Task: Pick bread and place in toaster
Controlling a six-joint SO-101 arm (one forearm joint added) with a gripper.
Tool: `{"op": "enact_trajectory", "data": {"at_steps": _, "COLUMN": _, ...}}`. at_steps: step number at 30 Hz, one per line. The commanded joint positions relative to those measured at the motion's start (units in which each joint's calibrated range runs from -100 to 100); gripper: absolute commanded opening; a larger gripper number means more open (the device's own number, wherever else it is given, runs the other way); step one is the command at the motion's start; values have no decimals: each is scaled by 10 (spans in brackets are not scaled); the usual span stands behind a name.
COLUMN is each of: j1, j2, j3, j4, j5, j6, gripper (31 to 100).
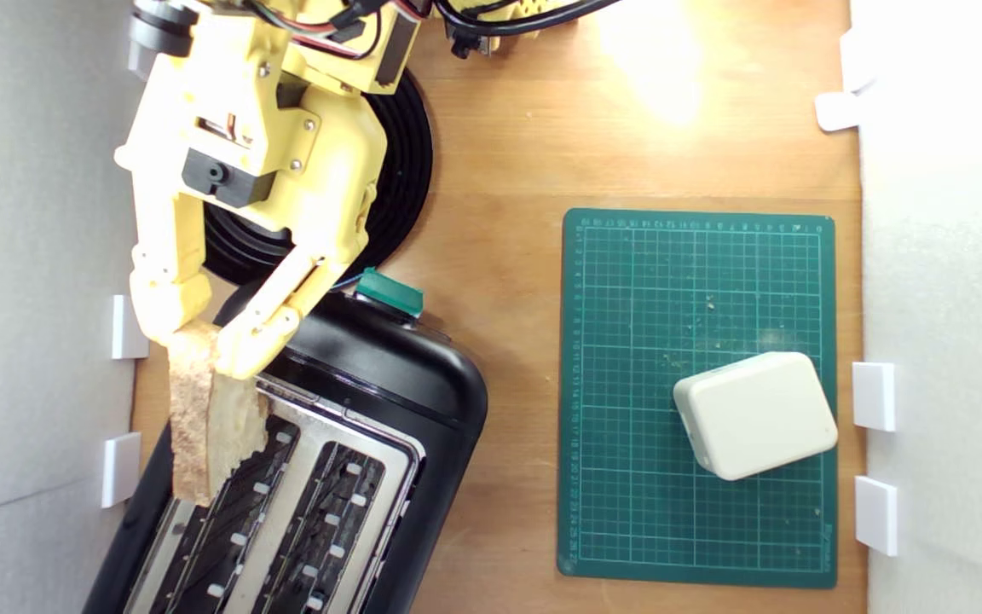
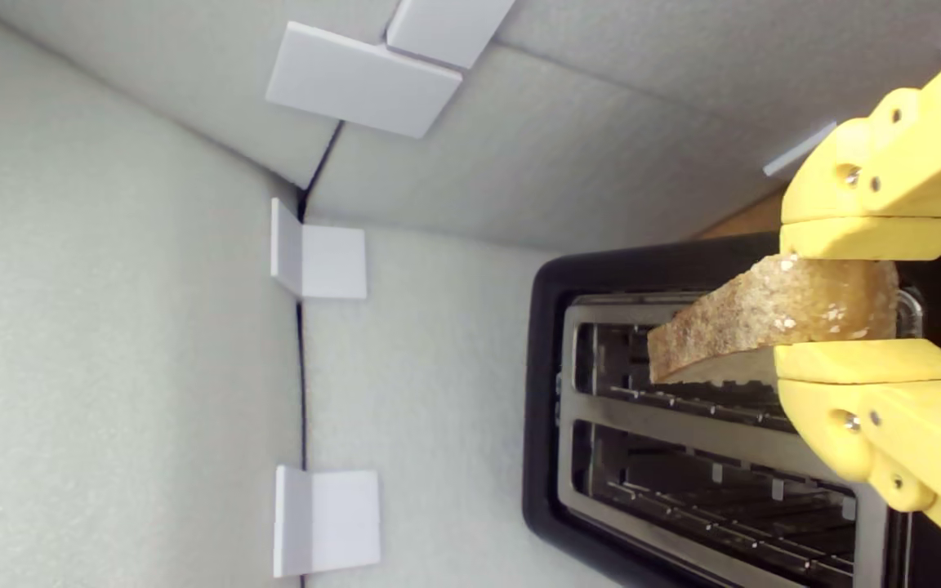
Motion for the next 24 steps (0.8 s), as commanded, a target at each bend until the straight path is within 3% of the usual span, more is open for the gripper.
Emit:
{"op": "enact_trajectory", "data": {"at_steps": 1, "j1": 2, "j2": 13, "j3": -32, "j4": 7, "j5": -30, "j6": -1, "gripper": 524}}
{"op": "enact_trajectory", "data": {"at_steps": 4, "j1": 1, "j2": 28, "j3": -32, "j4": 9, "j5": -57, "j6": -4, "gripper": 524}}
{"op": "enact_trajectory", "data": {"at_steps": 11, "j1": -24, "j2": 60, "j3": -30, "j4": 78, "j5": -64, "j6": -21, "gripper": 524}}
{"op": "enact_trajectory", "data": {"at_steps": 24, "j1": -27, "j2": 110, "j3": -29, "j4": 78, "j5": -63, "j6": -21, "gripper": 532}}
